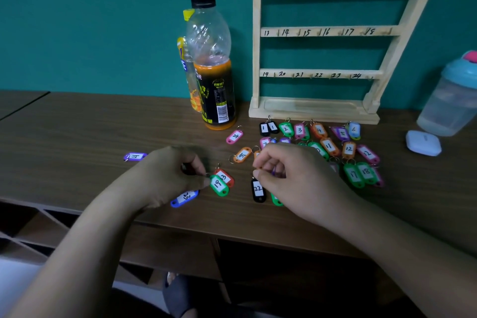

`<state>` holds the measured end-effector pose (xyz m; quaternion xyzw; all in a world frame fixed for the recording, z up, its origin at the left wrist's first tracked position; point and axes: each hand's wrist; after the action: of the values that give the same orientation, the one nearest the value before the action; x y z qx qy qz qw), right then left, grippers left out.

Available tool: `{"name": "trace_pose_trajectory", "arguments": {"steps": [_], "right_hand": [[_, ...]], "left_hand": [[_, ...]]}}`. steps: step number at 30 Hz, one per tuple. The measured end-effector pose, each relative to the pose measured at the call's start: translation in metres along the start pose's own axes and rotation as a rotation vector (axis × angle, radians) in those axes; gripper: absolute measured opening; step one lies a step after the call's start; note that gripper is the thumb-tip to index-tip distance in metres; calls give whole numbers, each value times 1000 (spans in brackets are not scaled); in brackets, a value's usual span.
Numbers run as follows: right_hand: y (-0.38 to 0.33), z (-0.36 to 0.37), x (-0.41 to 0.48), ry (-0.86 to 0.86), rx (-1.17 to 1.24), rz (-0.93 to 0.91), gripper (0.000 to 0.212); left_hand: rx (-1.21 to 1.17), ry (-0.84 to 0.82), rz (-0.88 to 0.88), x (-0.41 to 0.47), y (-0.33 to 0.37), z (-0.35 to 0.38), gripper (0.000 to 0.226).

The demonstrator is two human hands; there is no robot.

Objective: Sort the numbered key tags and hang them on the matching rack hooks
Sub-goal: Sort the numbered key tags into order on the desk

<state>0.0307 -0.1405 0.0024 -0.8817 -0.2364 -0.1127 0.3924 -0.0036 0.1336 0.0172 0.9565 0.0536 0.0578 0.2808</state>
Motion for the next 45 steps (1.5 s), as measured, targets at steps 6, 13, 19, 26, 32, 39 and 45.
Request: {"name": "trace_pose_trajectory", "arguments": {"steps": [6,13,19,26,32,39,45], "right_hand": [[-3,5,-1,17,10,-7,8],[-9,2,0,-51,112,19,29],[-7,0,5,-87,171,47,19],[-1,-14,8,-53,28,31,14],[5,-9,5,-62,-4,54,12],[5,-12,9,-90,30,104,9],[8,-36,18,-40,121,173,8]], "left_hand": [[-81,49,57,-3,9,-2,9],[-327,33,119,-8,27,-2,12],[-434,35,180,-9,44,10,14],[-294,147,235,1,57,42,12],[-194,136,252,4,59,47,9],[-221,153,243,6,56,45,7],[-282,169,210,6,57,39,14]]}}
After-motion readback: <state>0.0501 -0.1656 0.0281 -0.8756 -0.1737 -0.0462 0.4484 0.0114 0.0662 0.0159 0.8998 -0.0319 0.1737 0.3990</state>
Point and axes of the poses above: each hand's wrist, its own x-axis towards the middle knuckle, its own z-axis out of the palm, y = z × x, and after that the axes turned 10 degrees about y, right-handed
